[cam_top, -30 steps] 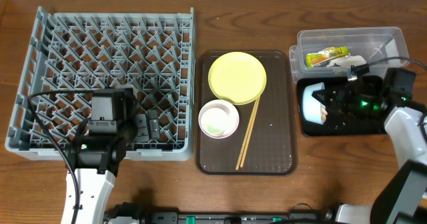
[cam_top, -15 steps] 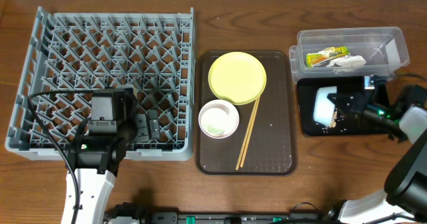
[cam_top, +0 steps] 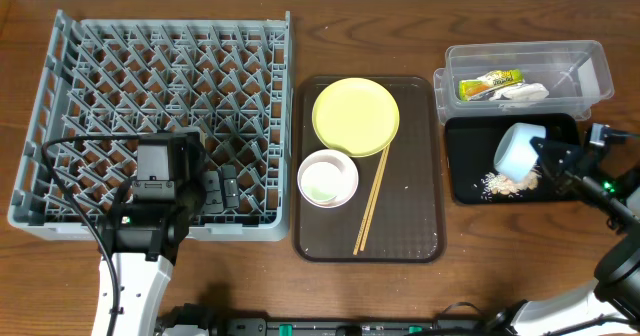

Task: Sort waste into correct bins and load items into the dishwasher rack
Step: 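Carry the blue bowl over the black tray and tip out the rice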

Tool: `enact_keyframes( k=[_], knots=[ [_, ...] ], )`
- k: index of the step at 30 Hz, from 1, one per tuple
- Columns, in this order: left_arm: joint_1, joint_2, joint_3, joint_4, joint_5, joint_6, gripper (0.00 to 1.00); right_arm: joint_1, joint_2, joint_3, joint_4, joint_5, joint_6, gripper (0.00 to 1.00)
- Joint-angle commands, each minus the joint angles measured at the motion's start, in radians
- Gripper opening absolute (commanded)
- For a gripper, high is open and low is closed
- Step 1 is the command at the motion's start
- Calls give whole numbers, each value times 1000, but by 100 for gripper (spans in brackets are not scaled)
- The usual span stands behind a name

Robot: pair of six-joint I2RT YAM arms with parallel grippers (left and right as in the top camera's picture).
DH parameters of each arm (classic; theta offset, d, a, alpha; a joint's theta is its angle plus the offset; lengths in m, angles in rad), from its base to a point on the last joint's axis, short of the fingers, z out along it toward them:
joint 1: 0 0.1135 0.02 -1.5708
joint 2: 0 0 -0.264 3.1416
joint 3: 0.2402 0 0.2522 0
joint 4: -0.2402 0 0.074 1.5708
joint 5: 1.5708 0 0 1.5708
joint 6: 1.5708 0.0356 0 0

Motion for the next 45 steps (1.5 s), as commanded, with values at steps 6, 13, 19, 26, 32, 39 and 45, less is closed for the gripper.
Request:
enact_keyframes(
  k=[6,13,19,26,32,39,45],
  knots=[
    [4,0,27,-3,-1,-9,98,-87,1,15,40,-77,25,1],
    [4,0,27,-3,-1,-9,98,-172,1,15,177,-77,183,1],
    [4,0,27,-3,-1,-9,98,-183,1,15,202,-77,214,1],
    [4,0,27,-3,-1,-9,98,-110,1,15,203,-77,213,1],
    [4,0,27,-3,-1,-9,98,-9,1,15,203,-77,213,1],
    [4,0,27,-4,-1,-9,98,80,1,15,202,-76,214,1],
    [4,0,27,-5,-2,-9,98,92,1,15,203,-74,219,1]
  ],
)
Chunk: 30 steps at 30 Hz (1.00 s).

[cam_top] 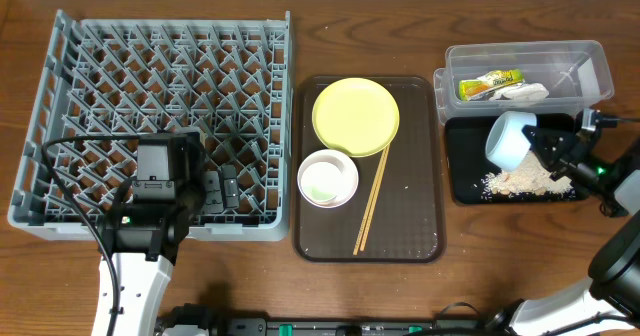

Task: Sort waste into correct bins and load items into the dishwasher rack
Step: 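Carry the blue bowl over the black tray and tip out the rice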

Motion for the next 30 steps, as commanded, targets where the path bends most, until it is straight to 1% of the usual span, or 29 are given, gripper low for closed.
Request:
enact_keyframes(
  k=[1,3,4,7,11,12,14,16,18,20,30],
  knots=[
    [4,0,27,-5,-2,-9,98,0,1,13,1,-22,30,1],
    [4,0,27,-4,-2,-9,98,-16,1,13,10,-11,71,1],
    [4,0,27,-4,-2,-9,98,-20,1,13,31,-42,71,1],
    [4,0,27,-4,-2,-9,98,-29,1,13,46,-40,91,1],
    [4,0,27,-5,-1,-9,98,-30,1,13,43,48,192,1],
    [4,0,27,-5,-2,-9,98,-28,1,13,57,39,190,1],
    [4,0,27,-5,-2,-9,98,-26,1,13,123,-41,157,1],
    [4,0,27,-5,-2,-9,98,-27,1,13,128,-34,174,1],
    [4,0,27,-5,-2,-9,98,-28,1,13,122,-1,227,1],
    [4,0,27,-5,-1,-9,98,-25,1,13,185,-41,225,1],
    [4,0,27,-5,-2,-9,98,8,-11,13,173,-41,239,1]
  ],
)
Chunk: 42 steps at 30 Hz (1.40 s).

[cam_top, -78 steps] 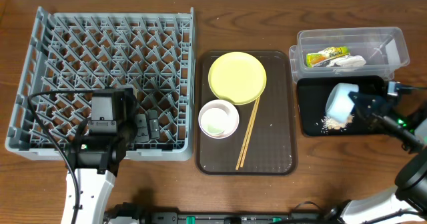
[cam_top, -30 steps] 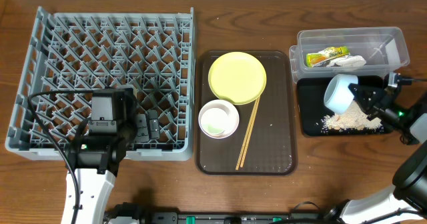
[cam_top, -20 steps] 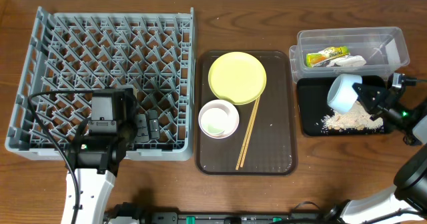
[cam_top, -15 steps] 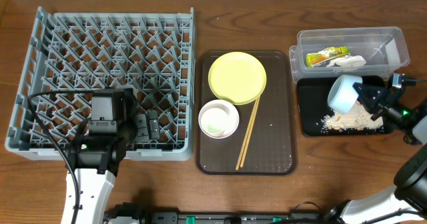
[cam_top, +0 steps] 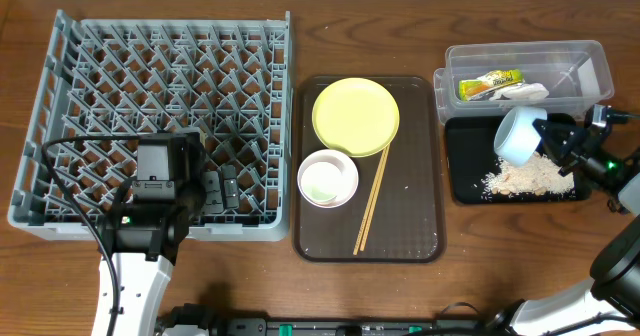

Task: Sort waste into correct bins and load items into the dishwasher rack
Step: 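Carry the blue bowl over the black tray and tip out the rice, then carry the empty blue bowl back and set it on the yellow plate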

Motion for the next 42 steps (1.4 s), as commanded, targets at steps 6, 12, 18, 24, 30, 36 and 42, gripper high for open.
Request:
enact_keyframes(
  k=[6,12,18,24,30,36,42],
  knots=[
    [4,0,27,-2,-2,-9,98,117,-132,10,-23,-41,12,1],
    [4,0,27,-2,-2,-9,98,265,-306,10,33,-23,19,1],
    [4,0,27,1,-2,-9,98,489,-376,10,228,141,18,1],
    [4,0,27,1,-1,-9,98,729,-370,10,262,472,-67,1],
    [4,0,27,1,-1,-9,98,907,-370,10,262,827,-216,1],
    [4,0,27,1,-1,-9,98,1077,-364,10,243,1152,-412,1],
    [4,0,27,1,-1,-9,98,1173,-304,20,171,1269,-526,1]
  ],
)
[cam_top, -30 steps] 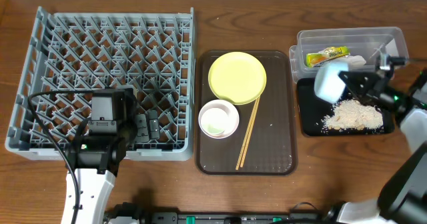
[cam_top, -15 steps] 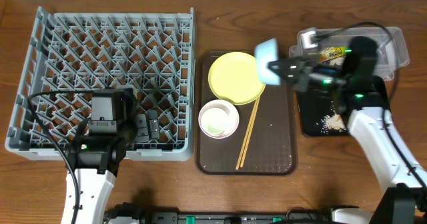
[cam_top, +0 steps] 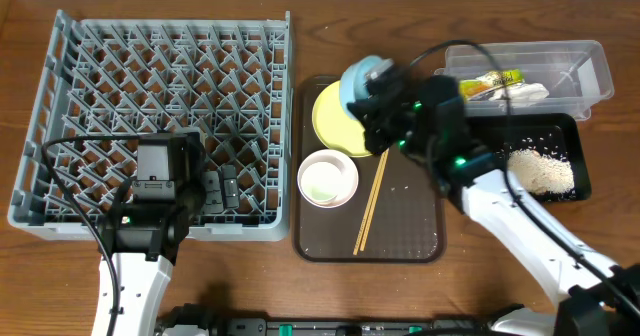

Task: Sort waste into correct bins and load items into the dishwasher rack
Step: 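Carry the empty blue bowl back and set it on the yellow plate, then grasp the white cup from the pink bowl with the right gripper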

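Note:
My right gripper is shut on a light blue cup and holds it above the yellow plate at the back of the brown tray. A white bowl and a pair of chopsticks also lie on the tray. The grey dishwasher rack fills the left side. My left gripper rests open over the rack's front right part, holding nothing. A pile of food scraps lies in the black bin.
A clear bin at the back right holds a yellow wrapper and crumpled paper. My right arm stretches from the front right across the tray's right edge. A cable arcs over the clear bin.
My right gripper was tipping the blue cup over the black bin at the far right. It now holds the cup far to the left, above the yellow plate. The left arm is unchanged.
The right gripper first held the blue cup tilted over the black bin, with a few scraps below it. At the two later moments the scrap pile was bigger. Now the cup is above the tray's plate, and the scraps lie in the bin.

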Tool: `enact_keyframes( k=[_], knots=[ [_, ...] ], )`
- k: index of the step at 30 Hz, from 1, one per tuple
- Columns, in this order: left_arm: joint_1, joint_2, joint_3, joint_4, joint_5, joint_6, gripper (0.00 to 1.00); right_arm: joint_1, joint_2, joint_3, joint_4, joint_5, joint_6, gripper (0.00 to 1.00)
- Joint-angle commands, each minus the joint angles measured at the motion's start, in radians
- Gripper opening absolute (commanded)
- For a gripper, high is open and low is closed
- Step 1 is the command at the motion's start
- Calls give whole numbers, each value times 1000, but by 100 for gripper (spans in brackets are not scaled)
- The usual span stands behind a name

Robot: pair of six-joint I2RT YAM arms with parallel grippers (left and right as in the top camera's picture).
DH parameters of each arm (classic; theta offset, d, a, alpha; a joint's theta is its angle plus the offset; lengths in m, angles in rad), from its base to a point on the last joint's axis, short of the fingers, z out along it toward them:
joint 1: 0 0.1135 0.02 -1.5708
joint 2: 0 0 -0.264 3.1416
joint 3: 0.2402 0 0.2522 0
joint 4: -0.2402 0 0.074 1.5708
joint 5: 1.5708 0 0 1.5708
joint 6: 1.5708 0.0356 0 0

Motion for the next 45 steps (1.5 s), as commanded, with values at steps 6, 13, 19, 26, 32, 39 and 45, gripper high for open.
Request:
enact_keyframes(
  k=[6,13,19,26,32,39,45],
  knots=[
    [4,0,27,-1,-1,-9,98,25,151,96,-129,129,-122,1],
    [4,0,27,-1,-1,-9,98,25,282,210,-192,129,-123,1],
    [4,0,26,-1,-1,-9,98,29,367,230,-230,129,-122,1],
    [4,0,26,-1,-1,-9,98,38,388,230,-254,128,-122,23],
    [4,0,26,-1,-1,-9,98,38,346,273,-376,127,-122,40],
    [4,0,26,-1,-1,-9,98,38,248,364,-603,3,-110,53],
    [4,0,26,-1,-1,-9,98,52,231,359,-663,-70,-13,46]
  ],
)
